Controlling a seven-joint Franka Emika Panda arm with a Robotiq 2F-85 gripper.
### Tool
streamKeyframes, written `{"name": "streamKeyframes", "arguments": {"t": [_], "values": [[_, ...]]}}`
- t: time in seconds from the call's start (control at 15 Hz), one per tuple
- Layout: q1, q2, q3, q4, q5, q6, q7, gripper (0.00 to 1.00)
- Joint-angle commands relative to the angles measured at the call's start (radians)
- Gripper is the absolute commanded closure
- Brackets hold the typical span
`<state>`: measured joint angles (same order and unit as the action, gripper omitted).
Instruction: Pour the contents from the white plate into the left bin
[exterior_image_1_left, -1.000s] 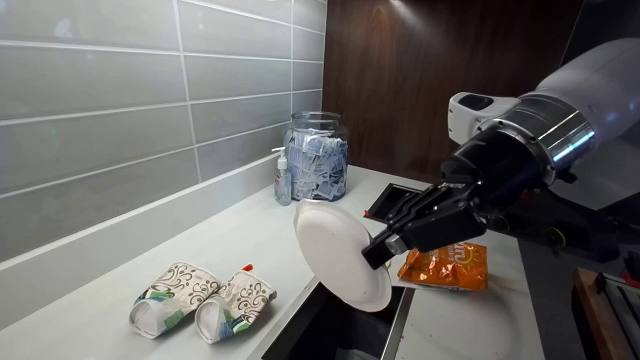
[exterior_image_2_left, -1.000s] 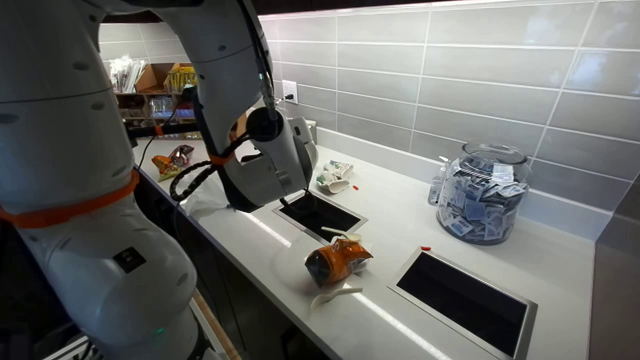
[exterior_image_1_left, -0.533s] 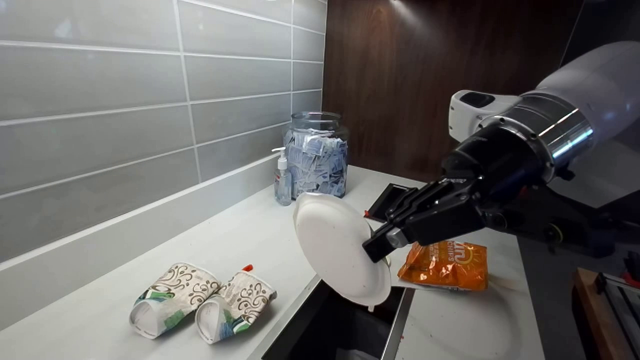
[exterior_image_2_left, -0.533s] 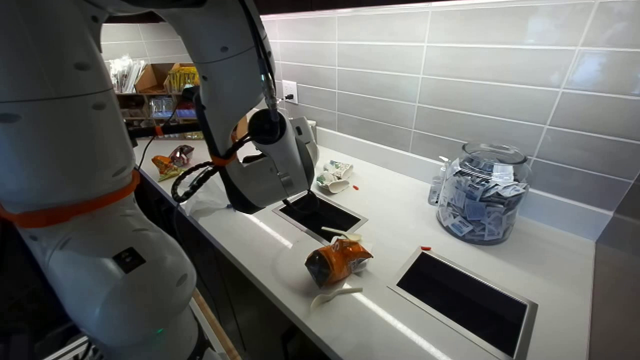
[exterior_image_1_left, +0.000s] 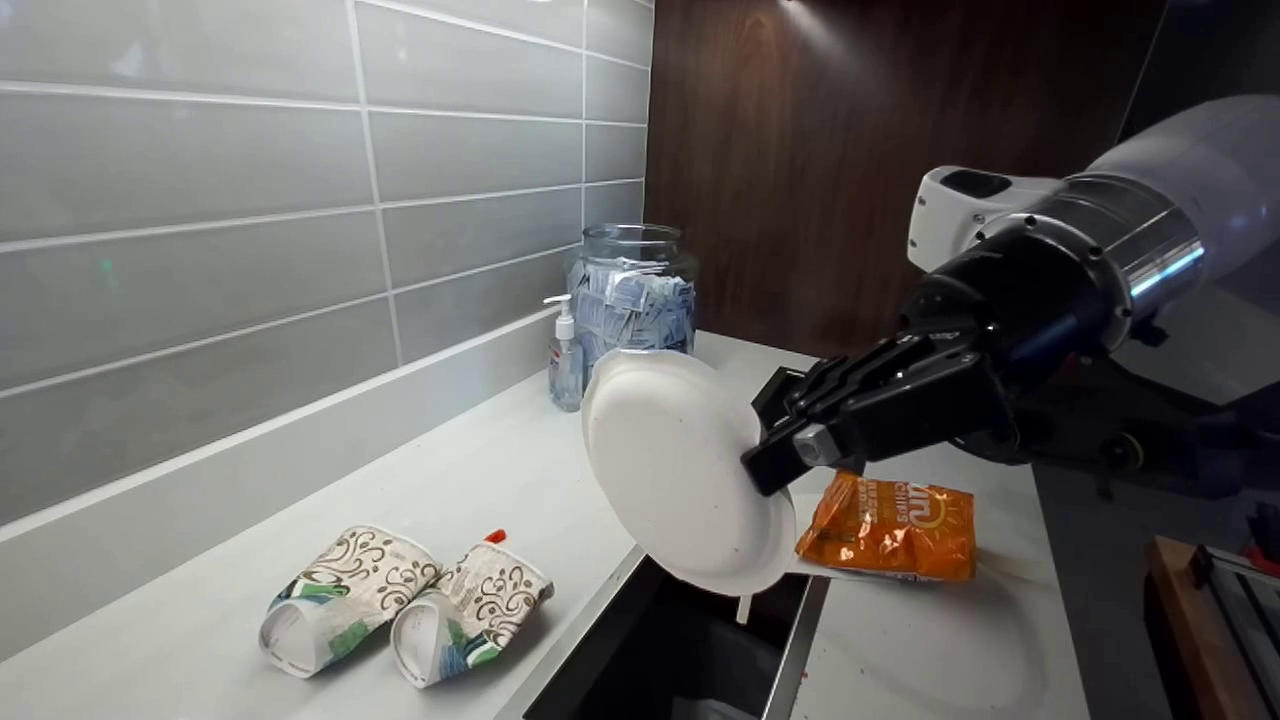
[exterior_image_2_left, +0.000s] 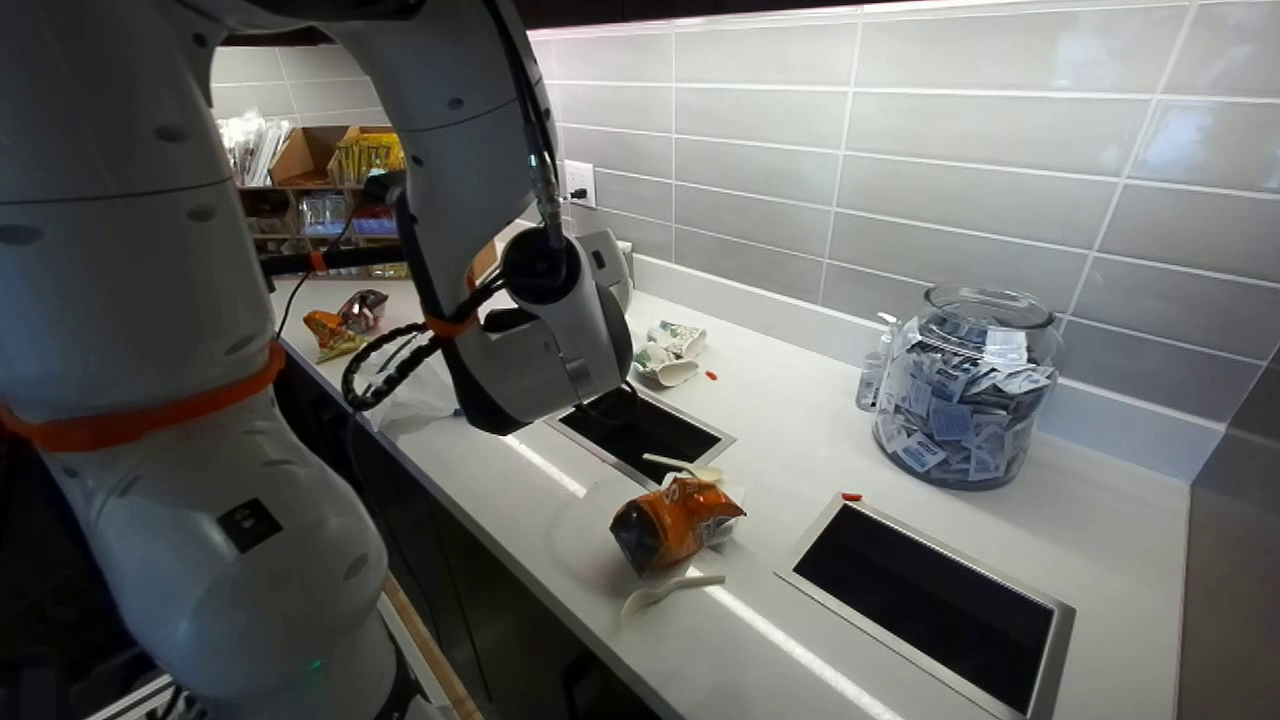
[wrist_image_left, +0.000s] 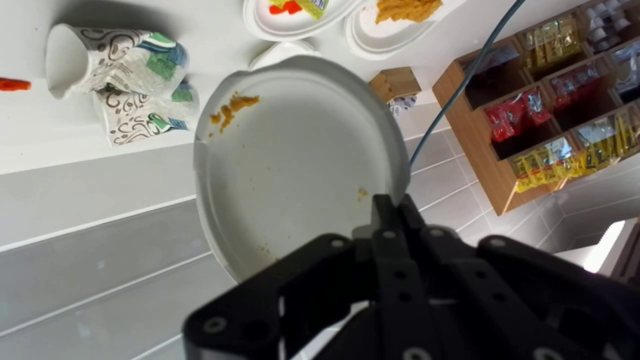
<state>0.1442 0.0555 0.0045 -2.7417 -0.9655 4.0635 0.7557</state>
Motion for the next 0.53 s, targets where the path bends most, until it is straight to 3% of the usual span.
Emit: {"name": "streamKeyframes", "arguments": {"t": [0.0,0.27,0.33,0.47], "values": [[-0.059,0.027,0.022,-0.002,-0.008,0.060,-0.004,0.99],[-0.104,0.070,0.018,-0.001,-0.006,0.232,-0.027,0.99],[-0.115,0.011,0.049,0.002,-0.015,0.168,0.031,0.99],[-0.117,0.043,0.040,-0.007,-0.017,0.166,0.027,0.99]]}}
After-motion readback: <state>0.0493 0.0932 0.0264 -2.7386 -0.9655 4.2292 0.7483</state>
